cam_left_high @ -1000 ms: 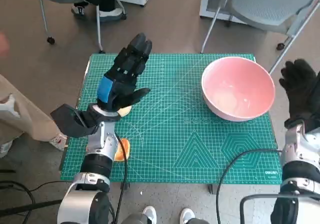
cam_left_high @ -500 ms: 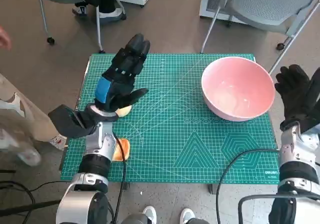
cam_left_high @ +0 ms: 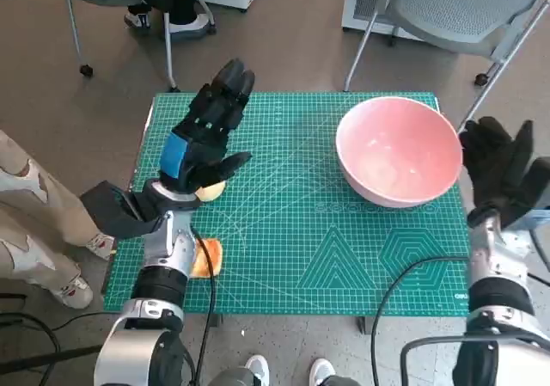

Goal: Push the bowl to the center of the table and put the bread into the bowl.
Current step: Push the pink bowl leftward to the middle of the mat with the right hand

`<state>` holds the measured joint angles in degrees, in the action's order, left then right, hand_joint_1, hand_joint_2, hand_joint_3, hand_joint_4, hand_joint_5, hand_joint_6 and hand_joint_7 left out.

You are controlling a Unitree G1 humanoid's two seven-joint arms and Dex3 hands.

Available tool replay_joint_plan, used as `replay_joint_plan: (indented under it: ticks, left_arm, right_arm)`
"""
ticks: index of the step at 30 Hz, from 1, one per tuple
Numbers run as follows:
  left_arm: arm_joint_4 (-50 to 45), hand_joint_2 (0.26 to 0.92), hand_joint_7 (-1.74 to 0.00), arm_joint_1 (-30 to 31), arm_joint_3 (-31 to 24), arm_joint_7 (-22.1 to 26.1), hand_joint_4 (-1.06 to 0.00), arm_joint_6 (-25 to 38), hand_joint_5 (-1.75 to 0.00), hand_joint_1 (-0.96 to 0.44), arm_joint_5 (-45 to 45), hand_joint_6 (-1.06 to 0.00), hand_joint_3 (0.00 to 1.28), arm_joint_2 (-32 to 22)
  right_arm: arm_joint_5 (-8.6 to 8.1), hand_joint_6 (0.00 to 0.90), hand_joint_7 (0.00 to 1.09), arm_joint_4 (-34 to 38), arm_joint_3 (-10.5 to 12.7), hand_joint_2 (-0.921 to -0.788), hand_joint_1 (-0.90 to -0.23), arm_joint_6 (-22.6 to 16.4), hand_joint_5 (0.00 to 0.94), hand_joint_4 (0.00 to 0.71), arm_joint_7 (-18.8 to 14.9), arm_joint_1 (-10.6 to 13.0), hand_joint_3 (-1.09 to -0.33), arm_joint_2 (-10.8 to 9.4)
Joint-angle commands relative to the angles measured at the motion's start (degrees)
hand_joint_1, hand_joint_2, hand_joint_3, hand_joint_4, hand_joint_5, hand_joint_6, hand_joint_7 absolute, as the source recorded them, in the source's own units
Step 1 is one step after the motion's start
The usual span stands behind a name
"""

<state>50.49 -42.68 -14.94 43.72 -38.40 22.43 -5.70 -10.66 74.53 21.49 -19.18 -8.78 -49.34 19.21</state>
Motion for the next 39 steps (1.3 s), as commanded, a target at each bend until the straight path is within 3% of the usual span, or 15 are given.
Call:
replay_joint_plan:
  ticks: [1,22,39]
  left_arm:
    - [-0.5,0.921,-0.01,0.7,0.1,-0.4,-0.05,0.3,0.0,-0.52,-0.5,-0.25,0.14,-0.6]
    - [-1.5,0.921,-0.01,1.2,0.4,-1.0,-0.06,0.7,0.0,-0.52,-0.4,-0.25,0.14,-0.9]
    - [-1.2,0.921,-0.01,1.3,0.4,-1.1,-0.06,0.7,0.0,-0.52,-0.3,-0.25,0.14,-0.8]
  right_arm:
    - [1.46,0.231,0.15,0.7,-1.1,-0.921,-0.573,0.1,0.007,0.193,-0.4,0.7,-0.79,-1.5]
    - [3.42,0.262,0.16,0.8,-3.5,-0.921,-0.601,-2.4,0.019,0.233,-2.3,0.8,-0.803,-5.9]
    - [5.27,0.251,0.15,0.8,-5.2,-0.921,-0.686,-2.7,0.017,0.255,-1.7,0.3,-0.793,-7.7]
